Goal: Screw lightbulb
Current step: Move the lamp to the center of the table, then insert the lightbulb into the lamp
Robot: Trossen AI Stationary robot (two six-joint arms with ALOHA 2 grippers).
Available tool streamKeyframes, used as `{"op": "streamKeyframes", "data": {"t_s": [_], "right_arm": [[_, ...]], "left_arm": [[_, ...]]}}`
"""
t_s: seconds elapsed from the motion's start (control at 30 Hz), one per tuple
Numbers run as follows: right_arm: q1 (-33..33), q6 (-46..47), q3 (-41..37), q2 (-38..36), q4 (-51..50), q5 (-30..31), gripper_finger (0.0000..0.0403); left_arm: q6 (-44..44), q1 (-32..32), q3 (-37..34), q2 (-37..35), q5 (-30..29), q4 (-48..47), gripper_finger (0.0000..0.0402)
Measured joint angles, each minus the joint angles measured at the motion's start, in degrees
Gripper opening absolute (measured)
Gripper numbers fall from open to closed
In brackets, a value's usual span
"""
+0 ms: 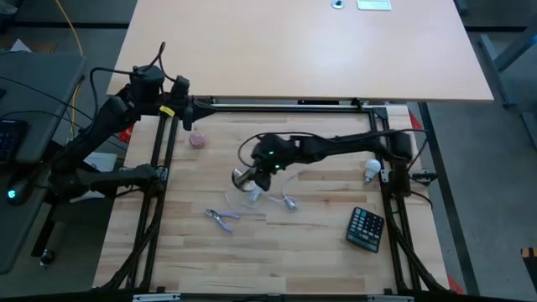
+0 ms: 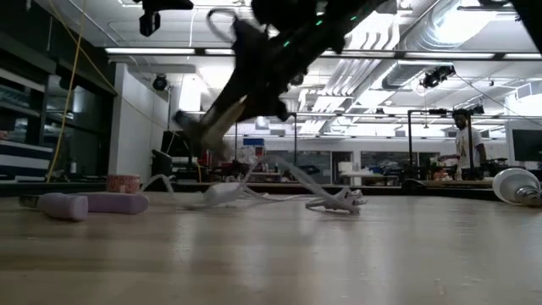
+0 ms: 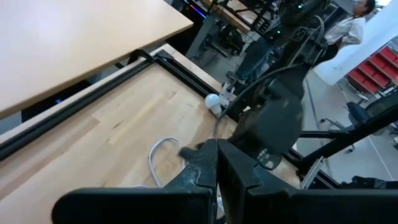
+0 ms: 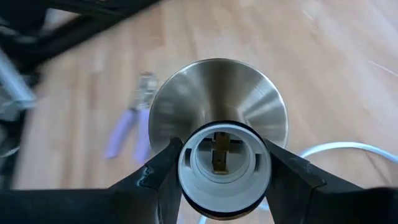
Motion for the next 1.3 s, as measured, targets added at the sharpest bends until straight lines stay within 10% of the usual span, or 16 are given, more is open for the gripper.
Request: {"op": "streamKeyframes", "data": {"t_s": [0.4,1.3], "right_arm": [[-1.4,0.3,15.1,13.1,-15.6,4.9,0.0176],[-5.5,-24.3,37.6,12.8,-52.0,8.5,0.0259]], "left_arm": [[-1.5,-5.4,0.0,0.0,-2.3,-0.1,0.0],[1.1,-6.4,0.0,0.0,-5.1,-0.1,0.0]]}}
